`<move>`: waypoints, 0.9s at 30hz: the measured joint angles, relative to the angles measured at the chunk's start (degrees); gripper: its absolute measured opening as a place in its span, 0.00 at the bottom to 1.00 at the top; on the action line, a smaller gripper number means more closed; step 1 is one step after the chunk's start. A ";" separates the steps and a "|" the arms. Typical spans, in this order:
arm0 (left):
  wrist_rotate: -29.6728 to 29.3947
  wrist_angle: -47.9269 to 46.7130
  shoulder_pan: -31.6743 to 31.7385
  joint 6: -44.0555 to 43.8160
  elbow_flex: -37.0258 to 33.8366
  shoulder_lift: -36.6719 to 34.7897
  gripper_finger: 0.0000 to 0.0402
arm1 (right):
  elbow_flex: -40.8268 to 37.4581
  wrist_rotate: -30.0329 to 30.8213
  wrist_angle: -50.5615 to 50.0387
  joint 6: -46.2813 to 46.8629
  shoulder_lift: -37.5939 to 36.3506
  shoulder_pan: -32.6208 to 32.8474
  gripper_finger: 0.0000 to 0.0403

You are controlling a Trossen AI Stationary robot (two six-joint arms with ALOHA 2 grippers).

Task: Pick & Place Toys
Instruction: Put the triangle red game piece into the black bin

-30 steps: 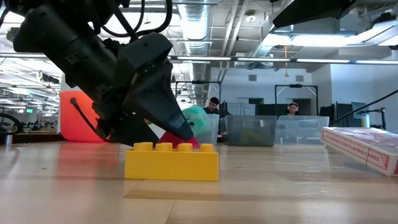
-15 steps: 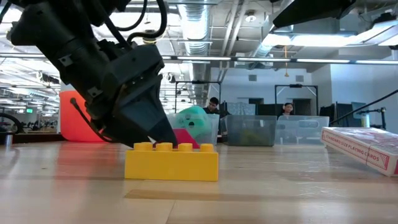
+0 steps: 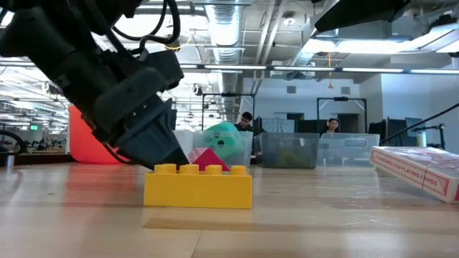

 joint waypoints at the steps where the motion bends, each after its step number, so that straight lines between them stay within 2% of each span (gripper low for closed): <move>1: -0.71 0.75 -0.22 1.01 0.00 0.08 0.86 | 0.00 0.00 0.01 -0.01 0.00 0.00 0.73; 10: -4.73 4.51 -0.99 0.44 -0.04 0.37 0.86 | 0.00 0.02 0.14 -0.11 0.00 -0.02 0.73; 14: -6.21 8.26 -0.72 -1.50 0.00 2.05 0.81 | 0.00 0.02 0.15 -0.11 0.00 -0.04 0.73; 18: -9.99 14.87 -0.88 -0.87 0.15 6.53 0.69 | 0.00 0.02 0.16 -0.13 0.00 -0.04 0.73; 21: -10.65 17.22 -1.01 -0.74 0.23 8.70 0.57 | 0.00 0.03 0.14 -0.13 0.00 -0.04 0.73; 25: -10.83 16.77 -1.51 1.55 0.20 7.36 0.36 | 0.00 0.06 0.12 -0.13 0.00 -0.04 0.73; 27: -8.50 15.76 -1.95 5.57 0.04 5.05 0.33 | 0.00 0.04 -0.22 -0.13 0.00 -0.18 0.73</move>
